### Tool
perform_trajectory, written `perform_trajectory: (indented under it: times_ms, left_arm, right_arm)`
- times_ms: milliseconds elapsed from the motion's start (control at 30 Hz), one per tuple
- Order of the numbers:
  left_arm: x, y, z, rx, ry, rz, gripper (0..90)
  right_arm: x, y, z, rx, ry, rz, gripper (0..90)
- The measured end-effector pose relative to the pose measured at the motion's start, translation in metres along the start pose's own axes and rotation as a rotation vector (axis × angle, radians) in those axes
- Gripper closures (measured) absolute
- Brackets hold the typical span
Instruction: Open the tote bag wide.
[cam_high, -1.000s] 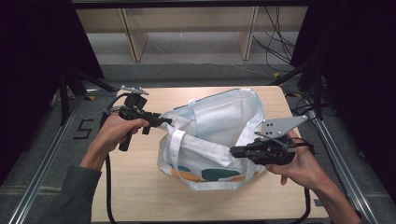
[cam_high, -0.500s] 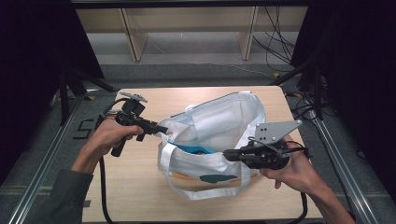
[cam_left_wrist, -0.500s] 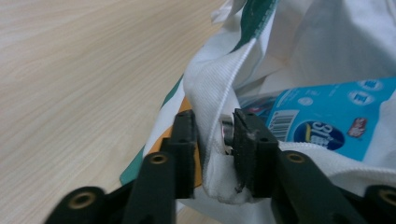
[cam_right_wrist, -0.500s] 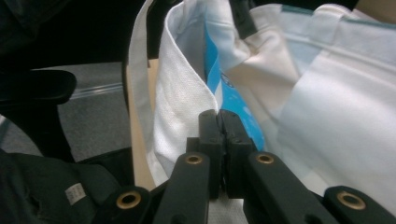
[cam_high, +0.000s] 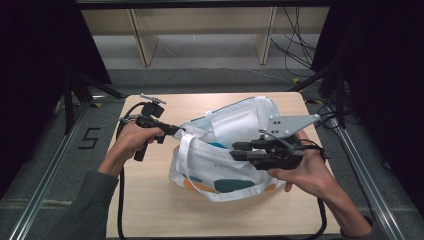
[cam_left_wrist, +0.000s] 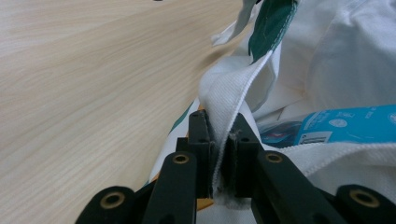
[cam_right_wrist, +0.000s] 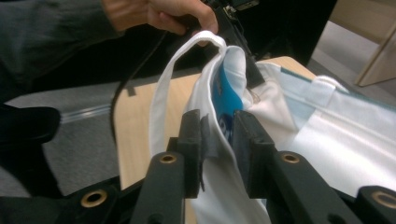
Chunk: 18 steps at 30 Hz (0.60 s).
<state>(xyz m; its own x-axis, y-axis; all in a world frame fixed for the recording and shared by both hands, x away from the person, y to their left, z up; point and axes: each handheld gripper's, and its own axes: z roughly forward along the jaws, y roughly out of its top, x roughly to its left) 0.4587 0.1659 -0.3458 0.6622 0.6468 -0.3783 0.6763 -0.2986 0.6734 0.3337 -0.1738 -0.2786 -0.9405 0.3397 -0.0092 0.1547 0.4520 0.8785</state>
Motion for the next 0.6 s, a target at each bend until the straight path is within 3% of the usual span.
perform_trajectory:
  times_ms: [67, 167, 233, 333, 500, 600]
  left_arm:
    - [0.0, 0.0, 0.0, -0.005, -0.003, 0.004, 81.7]
    - [0.002, -0.001, -0.001, -0.012, -0.01, 0.001, 81.7]
    - [0.003, -0.002, -0.002, -0.023, -0.012, -0.005, 81.3]
    - [0.005, -0.003, -0.001, -0.028, -0.003, -0.004, 80.9]
    - [0.007, -0.008, 0.003, -0.035, -0.007, -0.007, 80.8]
    - [0.011, -0.016, 0.007, -0.039, -0.021, -0.01, 82.1]
  right_arm:
    - [0.002, 0.006, 0.012, 0.01, -0.013, -0.004, 73.4]
    - [0.005, 0.009, 0.019, 0.019, 0.023, -0.026, 83.5]
    - [0.012, 0.011, 0.022, 0.019, 0.014, -0.101, 88.6]
    - [0.023, 0.011, 0.029, 0.046, 0.001, -0.152, 89.5]
    - [0.041, -0.003, 0.059, 0.167, -0.062, -0.255, 89.6]
    - [0.04, -0.024, 0.075, 0.226, -0.073, -0.246, 89.7]
